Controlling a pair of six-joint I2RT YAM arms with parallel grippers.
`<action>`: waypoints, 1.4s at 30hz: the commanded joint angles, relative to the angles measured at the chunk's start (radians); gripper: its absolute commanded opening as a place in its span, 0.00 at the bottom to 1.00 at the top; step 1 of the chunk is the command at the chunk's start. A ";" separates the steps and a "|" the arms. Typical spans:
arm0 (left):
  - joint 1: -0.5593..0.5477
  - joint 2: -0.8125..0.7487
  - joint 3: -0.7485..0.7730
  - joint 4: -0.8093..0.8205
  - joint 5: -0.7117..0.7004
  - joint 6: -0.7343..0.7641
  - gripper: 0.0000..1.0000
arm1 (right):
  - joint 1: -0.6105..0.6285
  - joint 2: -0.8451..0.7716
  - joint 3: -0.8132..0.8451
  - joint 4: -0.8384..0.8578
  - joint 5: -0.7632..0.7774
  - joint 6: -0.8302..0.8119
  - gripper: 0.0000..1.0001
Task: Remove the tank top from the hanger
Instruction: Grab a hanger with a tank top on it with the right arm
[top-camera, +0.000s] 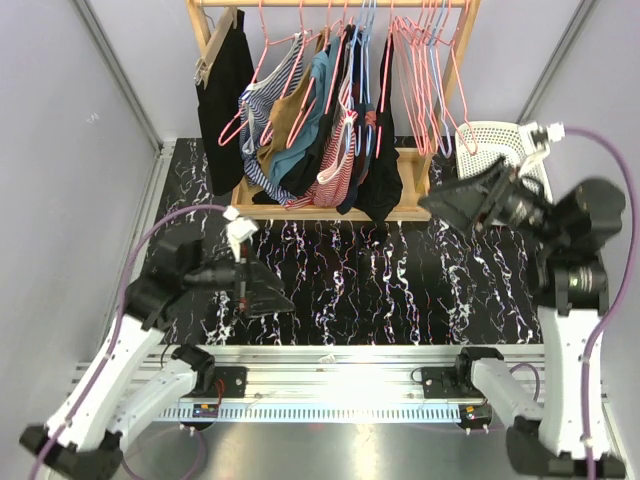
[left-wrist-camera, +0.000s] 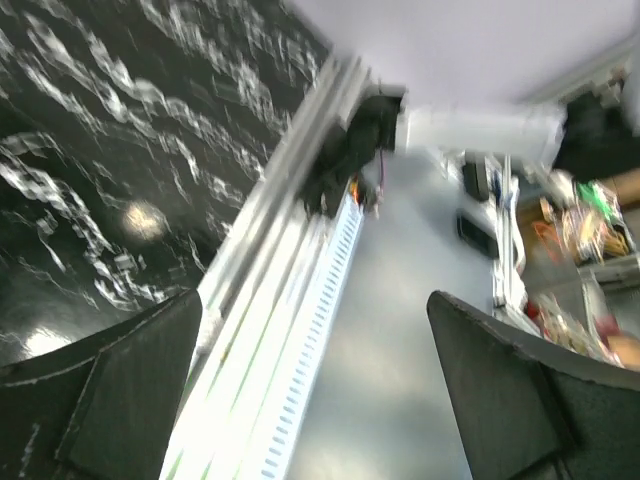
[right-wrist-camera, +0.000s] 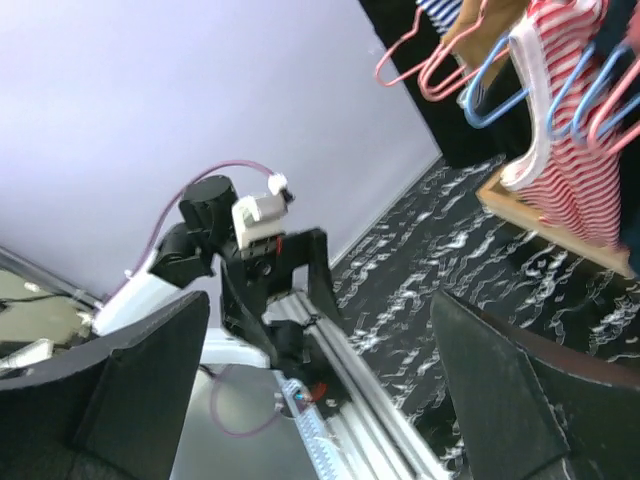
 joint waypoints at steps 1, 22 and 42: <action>-0.102 0.075 0.076 -0.175 -0.154 0.138 0.99 | 0.127 0.173 0.200 -0.181 0.128 -0.169 1.00; -0.167 -0.250 -0.142 -0.122 -0.457 -0.061 0.99 | 0.483 0.899 1.050 -0.647 1.342 -0.444 0.93; -0.167 -0.333 -0.156 -0.120 -0.469 -0.090 0.99 | 0.523 0.818 0.903 -0.599 1.457 -0.342 1.00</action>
